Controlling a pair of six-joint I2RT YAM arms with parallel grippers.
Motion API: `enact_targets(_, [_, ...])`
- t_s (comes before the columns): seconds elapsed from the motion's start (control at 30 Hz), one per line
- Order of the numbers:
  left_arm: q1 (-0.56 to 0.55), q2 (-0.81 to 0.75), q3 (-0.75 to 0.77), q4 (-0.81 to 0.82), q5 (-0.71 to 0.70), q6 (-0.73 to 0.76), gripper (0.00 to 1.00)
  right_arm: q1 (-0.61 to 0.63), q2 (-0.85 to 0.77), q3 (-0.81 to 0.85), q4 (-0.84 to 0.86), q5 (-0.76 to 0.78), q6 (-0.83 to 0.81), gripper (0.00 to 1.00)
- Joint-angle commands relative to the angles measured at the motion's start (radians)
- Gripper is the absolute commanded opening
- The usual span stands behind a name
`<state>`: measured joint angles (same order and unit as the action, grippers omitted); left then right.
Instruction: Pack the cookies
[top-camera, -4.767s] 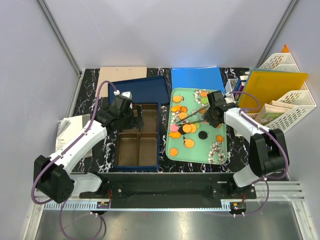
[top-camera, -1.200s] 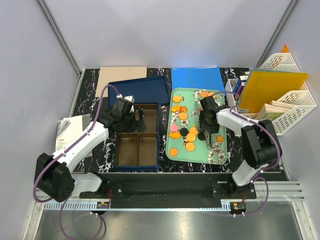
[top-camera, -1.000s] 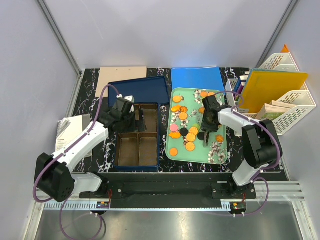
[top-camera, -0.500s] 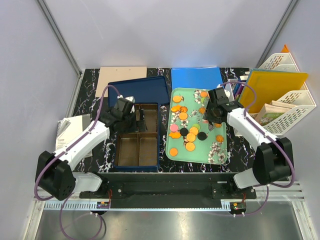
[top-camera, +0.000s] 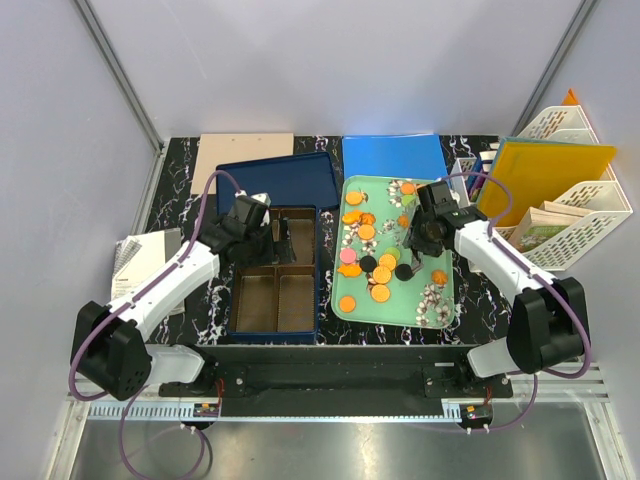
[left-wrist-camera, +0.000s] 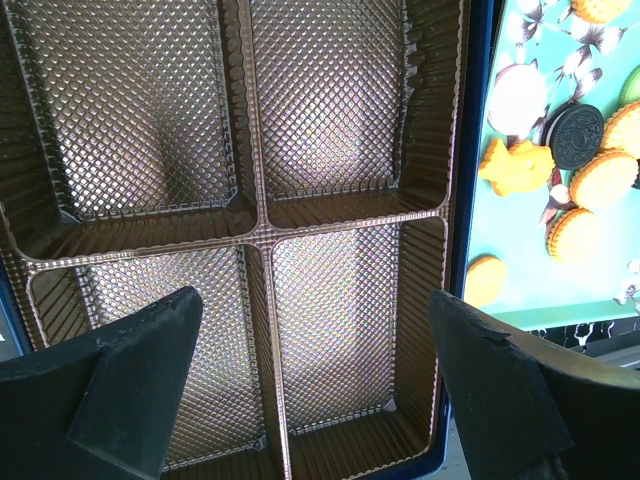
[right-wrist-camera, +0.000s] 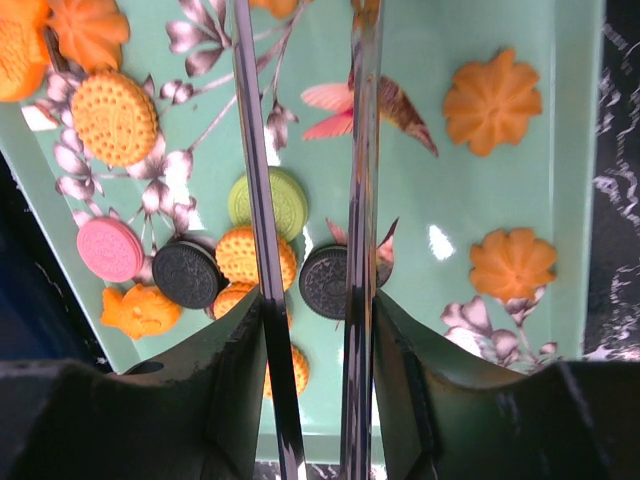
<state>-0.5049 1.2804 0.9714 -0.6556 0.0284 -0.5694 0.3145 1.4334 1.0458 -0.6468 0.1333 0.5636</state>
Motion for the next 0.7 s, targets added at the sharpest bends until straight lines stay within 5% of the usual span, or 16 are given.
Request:
enact_targets(0.0, [-0.003, -0.018, -0.007, 0.034, 0.033, -0.007, 0.99, -0.002, -0.007, -0.035, 0.050, -0.064, 0.055, 0.49])
enact_targets(0.53, [-0.004, -0.084, -0.063, 0.034, 0.031, -0.018, 0.99, -0.003, -0.010, -0.155, 0.151, -0.124, 0.113, 0.45])
enact_targets(0.63, [-0.004, -0.087, -0.065, 0.040, 0.034, -0.026, 0.99, -0.002, -0.053, -0.159, 0.153, -0.115, 0.113, 0.35])
enact_targets(0.67, [-0.006, -0.090, -0.066, 0.043, 0.034, -0.026, 0.99, -0.002, -0.070, -0.159, 0.154, -0.115, 0.111, 0.23])
